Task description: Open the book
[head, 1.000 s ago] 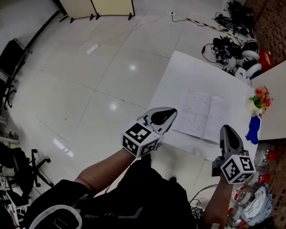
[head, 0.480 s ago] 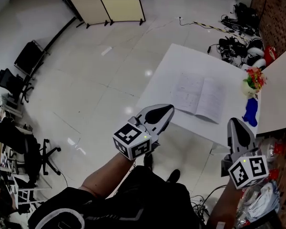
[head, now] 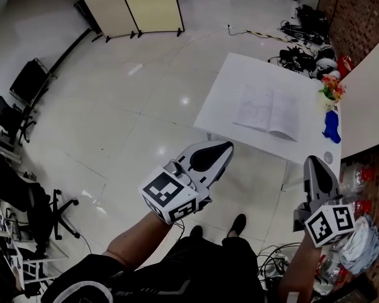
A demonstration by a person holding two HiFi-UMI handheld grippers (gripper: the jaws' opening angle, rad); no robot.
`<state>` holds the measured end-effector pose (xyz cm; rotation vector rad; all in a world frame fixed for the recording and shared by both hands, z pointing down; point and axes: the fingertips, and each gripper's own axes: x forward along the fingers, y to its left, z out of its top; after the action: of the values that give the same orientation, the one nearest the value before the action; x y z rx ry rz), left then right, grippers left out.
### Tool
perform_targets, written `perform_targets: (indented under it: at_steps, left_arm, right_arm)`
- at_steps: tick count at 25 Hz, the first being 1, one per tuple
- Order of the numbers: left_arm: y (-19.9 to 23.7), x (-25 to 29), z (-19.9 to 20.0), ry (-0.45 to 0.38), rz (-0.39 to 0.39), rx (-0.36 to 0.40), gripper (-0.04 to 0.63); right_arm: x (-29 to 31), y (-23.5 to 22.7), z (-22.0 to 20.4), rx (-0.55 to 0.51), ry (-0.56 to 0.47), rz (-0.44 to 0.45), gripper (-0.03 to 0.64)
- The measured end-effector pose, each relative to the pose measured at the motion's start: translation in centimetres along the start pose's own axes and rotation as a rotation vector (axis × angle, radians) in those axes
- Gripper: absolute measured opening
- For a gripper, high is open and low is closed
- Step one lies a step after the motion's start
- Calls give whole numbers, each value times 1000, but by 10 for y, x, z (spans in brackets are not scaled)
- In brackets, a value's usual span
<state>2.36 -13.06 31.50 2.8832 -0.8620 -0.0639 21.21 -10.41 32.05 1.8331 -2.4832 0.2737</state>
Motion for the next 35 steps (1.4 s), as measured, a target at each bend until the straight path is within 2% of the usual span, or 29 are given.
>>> perform_targets:
  at_steps: [6,9,16,21,24,28,35]
  left_arm:
    - [-21,-71,-13,22,-51,5,2]
    - [-42,-97,-16,25,-50,-12,2]
    - [-136,-142,-13,9,-8,23,2]
    - [-217,-175,-34,39,32,-3,2]
    - [-249,-196,-38,55,46,0,2]
    - [-269,-227,-32,63,38,24,2]
    - [-268,-318,-28,36,-10,39,2]
  right_arm:
    - [-47,76,-21,-20,15,-38,8]
    - [-76,99,-25,-43,23,-43,8]
    - [-166,120,-36,-53,-11,21,8]
    - [-239,133,-53,-67,6,79,8]
    - [-270,144,-60,-63,23,105,8]
    - [-293,174,-56,-48,-12,144,8]
    - [-328,249,-69,-27,-47,68,8]
